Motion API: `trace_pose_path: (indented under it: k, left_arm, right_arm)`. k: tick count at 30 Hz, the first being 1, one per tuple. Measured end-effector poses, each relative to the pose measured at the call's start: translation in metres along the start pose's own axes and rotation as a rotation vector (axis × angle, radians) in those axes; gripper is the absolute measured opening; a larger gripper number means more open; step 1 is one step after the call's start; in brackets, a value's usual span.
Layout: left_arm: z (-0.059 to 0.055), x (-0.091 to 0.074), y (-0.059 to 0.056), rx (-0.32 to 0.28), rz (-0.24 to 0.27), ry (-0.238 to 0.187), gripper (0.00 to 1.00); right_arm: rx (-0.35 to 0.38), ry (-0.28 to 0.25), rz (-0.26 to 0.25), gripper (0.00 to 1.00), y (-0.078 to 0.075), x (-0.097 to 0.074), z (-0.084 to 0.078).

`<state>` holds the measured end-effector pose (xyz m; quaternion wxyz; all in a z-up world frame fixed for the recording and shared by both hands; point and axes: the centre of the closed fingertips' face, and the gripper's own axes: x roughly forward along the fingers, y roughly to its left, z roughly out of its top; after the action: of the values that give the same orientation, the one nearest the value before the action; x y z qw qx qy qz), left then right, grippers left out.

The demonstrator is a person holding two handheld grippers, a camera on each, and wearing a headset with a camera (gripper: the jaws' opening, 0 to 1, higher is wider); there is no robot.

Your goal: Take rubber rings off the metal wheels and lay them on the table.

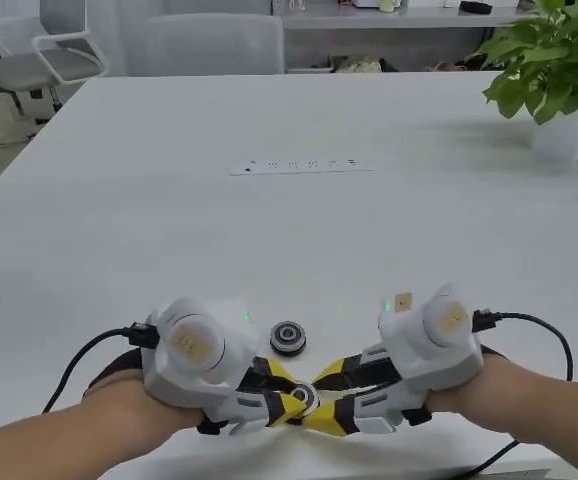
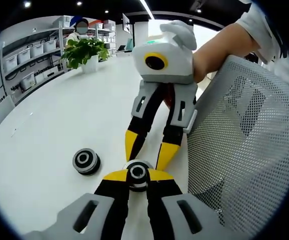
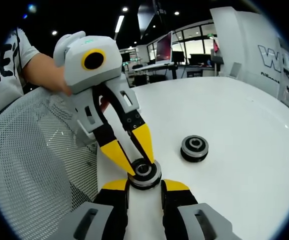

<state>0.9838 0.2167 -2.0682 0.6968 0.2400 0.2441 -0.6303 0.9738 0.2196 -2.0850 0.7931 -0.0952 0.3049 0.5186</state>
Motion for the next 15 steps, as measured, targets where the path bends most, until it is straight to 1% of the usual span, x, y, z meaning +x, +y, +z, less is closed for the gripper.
trace_pose_path:
  k: [6, 9, 12, 13, 15]
  left_arm:
    - [0.0003, 0.0003, 0.0, 0.001, 0.001, -0.001, 0.08]
    - [0.0004, 0.0003, -0.0002, 0.001, 0.003, -0.001, 0.08]
    - [0.0004, 0.0003, -0.0001, 0.001, 0.004, -0.001, 0.08]
    - [0.0004, 0.0002, -0.0002, 0.001, 0.004, -0.001, 0.08]
    - [0.0004, 0.0002, -0.0002, 0.001, 0.006, -0.001, 0.08]
  right_arm:
    - [-0.011, 0.005, -0.005, 0.19, 0.0003, -0.0026, -0.0006]
    - [0.005, 0.007, -0.01, 0.17, 0.0005, -0.0045, -0.0022]
    - [0.008, 0.015, -0.012, 0.13, -0.0002, -0.0059, -0.0041]
    - [0.008, 0.02, -0.016, 0.1, -0.0006, -0.0066, -0.0053]
    - [0.028, 0.016, -0.014, 0.08, -0.0002, -0.0066, -0.0054]
